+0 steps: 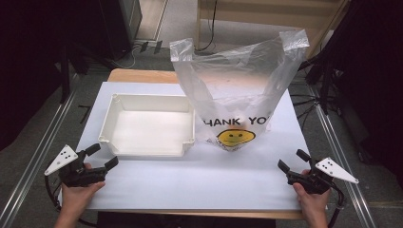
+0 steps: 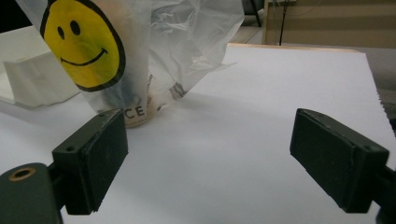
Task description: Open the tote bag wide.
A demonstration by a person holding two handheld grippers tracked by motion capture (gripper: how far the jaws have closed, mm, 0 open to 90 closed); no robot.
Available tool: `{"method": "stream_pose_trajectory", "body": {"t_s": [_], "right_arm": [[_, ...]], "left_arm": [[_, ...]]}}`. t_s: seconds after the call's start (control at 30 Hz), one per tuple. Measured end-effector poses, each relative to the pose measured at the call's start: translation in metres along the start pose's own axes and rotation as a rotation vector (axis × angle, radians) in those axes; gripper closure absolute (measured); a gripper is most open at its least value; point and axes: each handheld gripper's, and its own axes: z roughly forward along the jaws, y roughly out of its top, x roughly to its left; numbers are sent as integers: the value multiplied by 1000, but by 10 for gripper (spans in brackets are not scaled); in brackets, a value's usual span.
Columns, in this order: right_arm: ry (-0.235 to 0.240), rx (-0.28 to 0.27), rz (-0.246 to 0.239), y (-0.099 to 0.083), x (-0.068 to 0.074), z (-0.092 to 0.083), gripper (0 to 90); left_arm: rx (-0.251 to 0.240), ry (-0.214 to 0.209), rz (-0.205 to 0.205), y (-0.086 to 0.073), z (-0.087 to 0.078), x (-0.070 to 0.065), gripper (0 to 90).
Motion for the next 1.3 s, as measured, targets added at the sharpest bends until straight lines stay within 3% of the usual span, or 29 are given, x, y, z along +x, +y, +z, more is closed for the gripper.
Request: {"method": "stream_pose_trajectory", "body": {"t_s": [0.13,0.2,0.33,0.43,0.6,0.7,0.77,0.93,1.3], "right_arm": [[-10,9,0,6,2,-1,130],[-9,8,9,12,4,-2,131],[-8,-4,13,24,7,-4,135],[-13,0,0,38,10,-4,137],[-1,12,-50,63,20,-1,139],[11,7,-73,82,27,5,142],[15,6,-83,91,30,8,145],[18,6,-106,109,39,18,161],[35,16,-121,129,52,35,230]], "left_arm": [[-5,0,-1,5,-2,-4,63],[-7,9,30,14,-4,-15,63],[-13,11,37,27,-2,-27,63],[29,26,35,39,6,-38,64],[28,-21,36,59,16,-56,73],[9,-20,42,72,21,-69,145],[0,-41,75,83,26,-81,143],[-6,-62,95,97,36,-97,156],[-10,-93,125,119,66,-123,244]]}}
